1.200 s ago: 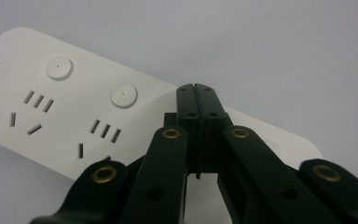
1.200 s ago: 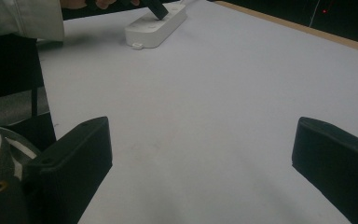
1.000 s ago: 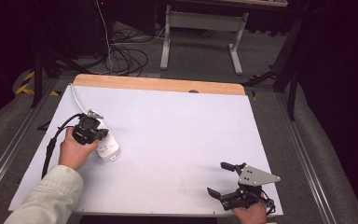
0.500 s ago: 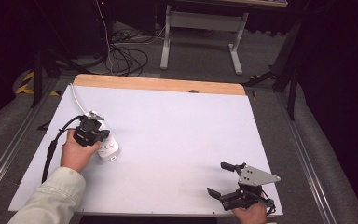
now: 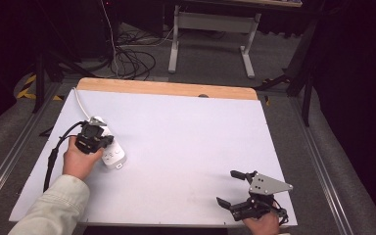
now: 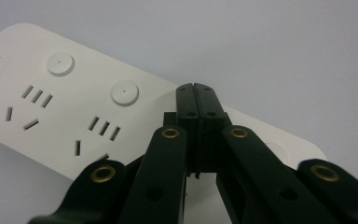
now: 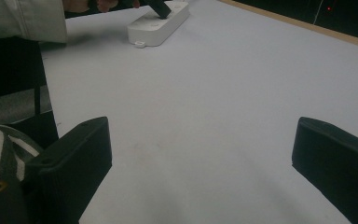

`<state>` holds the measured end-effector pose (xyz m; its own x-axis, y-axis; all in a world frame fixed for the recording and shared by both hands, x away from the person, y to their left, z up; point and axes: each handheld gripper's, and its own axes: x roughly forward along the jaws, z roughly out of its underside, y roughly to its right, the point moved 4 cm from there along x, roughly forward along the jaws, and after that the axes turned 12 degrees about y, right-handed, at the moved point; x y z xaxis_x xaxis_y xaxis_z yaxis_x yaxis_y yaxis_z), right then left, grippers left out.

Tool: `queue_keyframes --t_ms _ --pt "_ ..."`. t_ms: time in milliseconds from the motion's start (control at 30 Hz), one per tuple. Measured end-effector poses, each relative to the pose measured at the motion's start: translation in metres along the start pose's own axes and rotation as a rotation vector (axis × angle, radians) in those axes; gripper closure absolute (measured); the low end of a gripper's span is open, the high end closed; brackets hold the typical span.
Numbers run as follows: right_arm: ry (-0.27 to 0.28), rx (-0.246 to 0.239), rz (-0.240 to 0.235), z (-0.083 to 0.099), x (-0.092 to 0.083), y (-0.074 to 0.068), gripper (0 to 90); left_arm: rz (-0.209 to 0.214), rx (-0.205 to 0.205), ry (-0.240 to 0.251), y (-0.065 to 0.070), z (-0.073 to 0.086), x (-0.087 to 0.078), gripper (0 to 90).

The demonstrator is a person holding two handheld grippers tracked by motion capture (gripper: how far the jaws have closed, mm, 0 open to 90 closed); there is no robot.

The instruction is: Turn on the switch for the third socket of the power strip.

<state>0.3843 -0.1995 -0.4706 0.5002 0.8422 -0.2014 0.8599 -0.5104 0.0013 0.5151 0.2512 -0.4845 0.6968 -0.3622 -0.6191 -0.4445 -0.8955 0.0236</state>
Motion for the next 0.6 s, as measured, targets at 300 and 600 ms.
queue_keyframes --t_ms 300,600 --pt "0.002 0.000 0.000 0.0003 -0.0009 0.0007 5.6 -0.030 0.033 -0.004 0.0038 -0.0006 0.0005 90.0" --pt "0.004 -0.001 0.000 -0.0002 -0.0013 -0.0002 5.6 -0.022 0.005 -0.016 0.0019 -0.0027 0.0002 90.0"
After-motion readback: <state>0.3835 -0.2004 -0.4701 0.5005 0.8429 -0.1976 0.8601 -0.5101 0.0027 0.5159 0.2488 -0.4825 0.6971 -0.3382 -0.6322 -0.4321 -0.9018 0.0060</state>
